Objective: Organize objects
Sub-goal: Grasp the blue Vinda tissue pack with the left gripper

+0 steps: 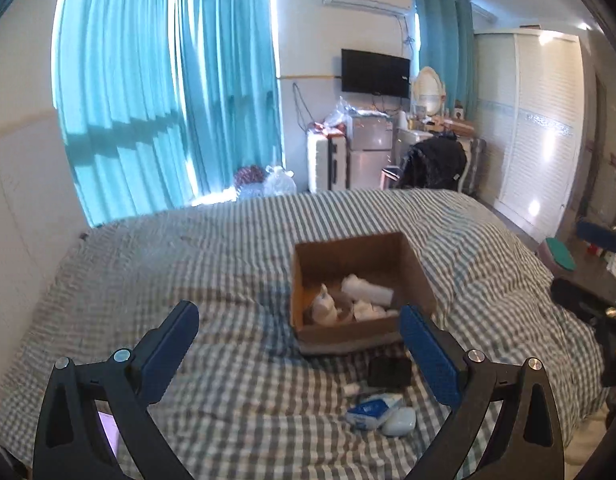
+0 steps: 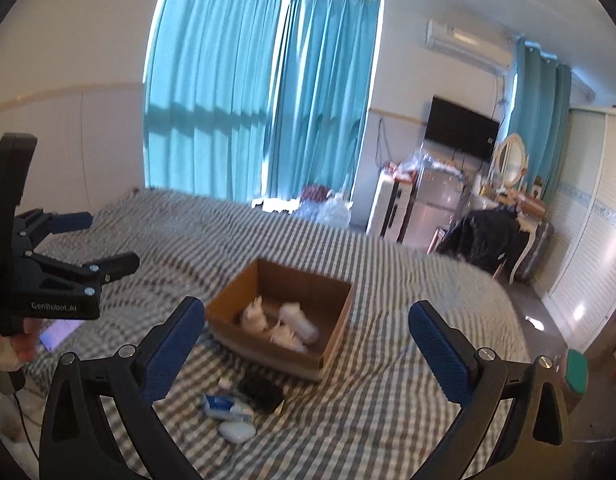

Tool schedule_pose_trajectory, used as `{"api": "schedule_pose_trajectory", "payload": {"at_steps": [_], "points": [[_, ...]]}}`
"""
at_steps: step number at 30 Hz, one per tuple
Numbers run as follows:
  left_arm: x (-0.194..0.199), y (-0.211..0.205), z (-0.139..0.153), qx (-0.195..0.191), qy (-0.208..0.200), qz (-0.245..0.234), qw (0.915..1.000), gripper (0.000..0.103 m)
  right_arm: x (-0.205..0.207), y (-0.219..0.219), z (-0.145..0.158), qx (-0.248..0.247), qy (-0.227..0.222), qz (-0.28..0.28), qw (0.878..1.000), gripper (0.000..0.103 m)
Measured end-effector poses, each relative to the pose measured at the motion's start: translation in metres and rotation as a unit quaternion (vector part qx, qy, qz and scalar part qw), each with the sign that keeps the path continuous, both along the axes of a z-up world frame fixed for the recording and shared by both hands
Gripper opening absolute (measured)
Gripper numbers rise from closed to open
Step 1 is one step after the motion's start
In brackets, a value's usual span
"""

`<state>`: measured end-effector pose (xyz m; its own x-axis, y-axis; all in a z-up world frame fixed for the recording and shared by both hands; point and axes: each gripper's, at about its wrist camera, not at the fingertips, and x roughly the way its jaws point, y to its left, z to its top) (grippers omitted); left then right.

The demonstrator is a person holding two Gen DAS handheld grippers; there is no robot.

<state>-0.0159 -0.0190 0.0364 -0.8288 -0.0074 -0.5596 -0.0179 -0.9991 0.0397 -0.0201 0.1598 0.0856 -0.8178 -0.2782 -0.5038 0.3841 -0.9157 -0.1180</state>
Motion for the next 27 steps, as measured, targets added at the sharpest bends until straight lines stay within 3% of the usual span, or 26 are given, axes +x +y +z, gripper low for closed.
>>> {"api": "schedule_pose_trajectory", "payload": {"at_steps": [6,12,16,24,27], "points": [[-0.012,0.008,-0.089,-0.016,-0.079,0.003,0.9968,0.103,-0.025,-0.003,-0.099,-0.003,-0.105,0.008,0.994,0.102],[-0.026,0.027,-0.148,-0.011,-0.137,-0.018,0.9903,0.103,-0.048,0.002,-0.17,0.028,-0.158,-0.019,0.987,0.102],[-0.036,0.038,-0.169,-0.012,-0.167,-0.048,0.9847,0.103,-0.049,0.012,-0.186,0.02,-0.176,-0.025,0.984,0.102],[-0.068,0.069,-0.212,0.001,-0.248,-0.123,0.9609,0.103,-0.049,0.019,-0.182,0.0,-0.181,-0.035,0.983,0.102],[-0.075,0.069,-0.223,0.034,-0.267,-0.136,0.9534,0.093,-0.047,0.021,-0.185,-0.002,-0.184,-0.038,0.982,0.102]]}}
